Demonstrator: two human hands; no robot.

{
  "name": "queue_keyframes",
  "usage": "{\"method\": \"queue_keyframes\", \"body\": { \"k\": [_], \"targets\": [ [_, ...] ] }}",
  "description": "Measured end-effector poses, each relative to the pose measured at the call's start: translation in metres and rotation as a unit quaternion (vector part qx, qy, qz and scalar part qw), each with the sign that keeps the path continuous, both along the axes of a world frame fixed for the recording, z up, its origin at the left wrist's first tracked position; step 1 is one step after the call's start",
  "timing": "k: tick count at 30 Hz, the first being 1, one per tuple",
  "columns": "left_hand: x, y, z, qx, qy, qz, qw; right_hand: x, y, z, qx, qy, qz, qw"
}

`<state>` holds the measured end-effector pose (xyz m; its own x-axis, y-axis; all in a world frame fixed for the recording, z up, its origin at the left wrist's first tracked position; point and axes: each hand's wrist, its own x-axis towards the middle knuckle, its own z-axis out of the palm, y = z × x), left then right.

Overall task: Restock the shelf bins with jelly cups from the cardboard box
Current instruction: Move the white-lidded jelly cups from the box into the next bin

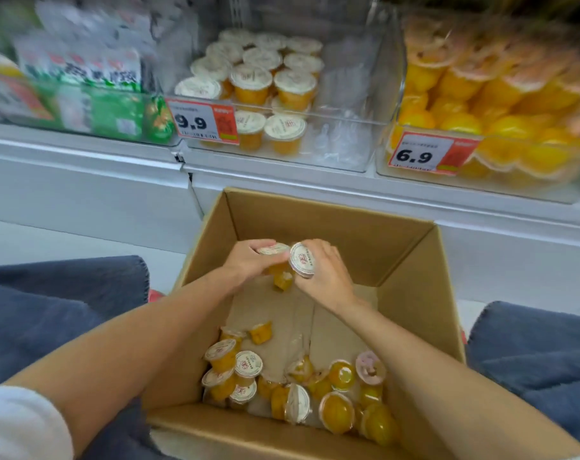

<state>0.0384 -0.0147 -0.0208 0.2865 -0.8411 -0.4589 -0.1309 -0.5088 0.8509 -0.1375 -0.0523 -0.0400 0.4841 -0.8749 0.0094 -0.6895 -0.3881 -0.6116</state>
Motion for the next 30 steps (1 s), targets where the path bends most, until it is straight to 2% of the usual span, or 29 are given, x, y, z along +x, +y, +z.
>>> {"method": "queue_keyframes", "body": {
  "k": [3, 5, 8, 10, 12, 13, 19, 22, 27, 30],
  "targets": [
    [0.012, -0.001, 0.067, -0.110, -0.121, -0.052, 0.985, 0.000, -0.009, 0.065, -0.083, -0.030, 0.041, 0.995],
    [0.023, -0.004, 0.110, -0.187, -0.180, -0.048, 0.965, 0.006, -0.018, 0.109, -0.135, -0.063, 0.042, 0.988],
    [0.042, -0.015, 0.161, -0.311, -0.309, 0.007, 0.899, 0.026, -0.036, 0.165, -0.203, -0.135, 0.011, 0.970],
    [0.052, -0.032, 0.184, -0.354, -0.364, 0.047, 0.860, 0.042, -0.053, 0.194, -0.220, -0.177, -0.011, 0.959],
    [0.059, -0.054, 0.200, -0.345, -0.412, 0.077, 0.840, 0.056, -0.070, 0.213, -0.216, -0.188, -0.019, 0.958],
    [0.059, -0.063, 0.205, -0.325, -0.423, 0.084, 0.841, 0.062, -0.079, 0.217, -0.213, -0.181, -0.022, 0.960],
    [0.064, -0.107, 0.194, -0.227, -0.411, 0.082, 0.879, 0.083, -0.112, 0.211, -0.142, -0.125, -0.061, 0.980],
    [0.068, -0.112, 0.184, -0.205, -0.449, 0.052, 0.868, 0.086, -0.116, 0.209, -0.137, -0.074, -0.059, 0.986],
    [0.074, -0.111, 0.170, -0.159, -0.518, 0.024, 0.840, 0.081, -0.115, 0.211, -0.137, 0.065, -0.007, 0.988],
    [0.074, -0.113, 0.175, -0.165, -0.486, 0.073, 0.855, 0.080, -0.113, 0.210, -0.131, 0.060, -0.011, 0.990]
  ]
}}
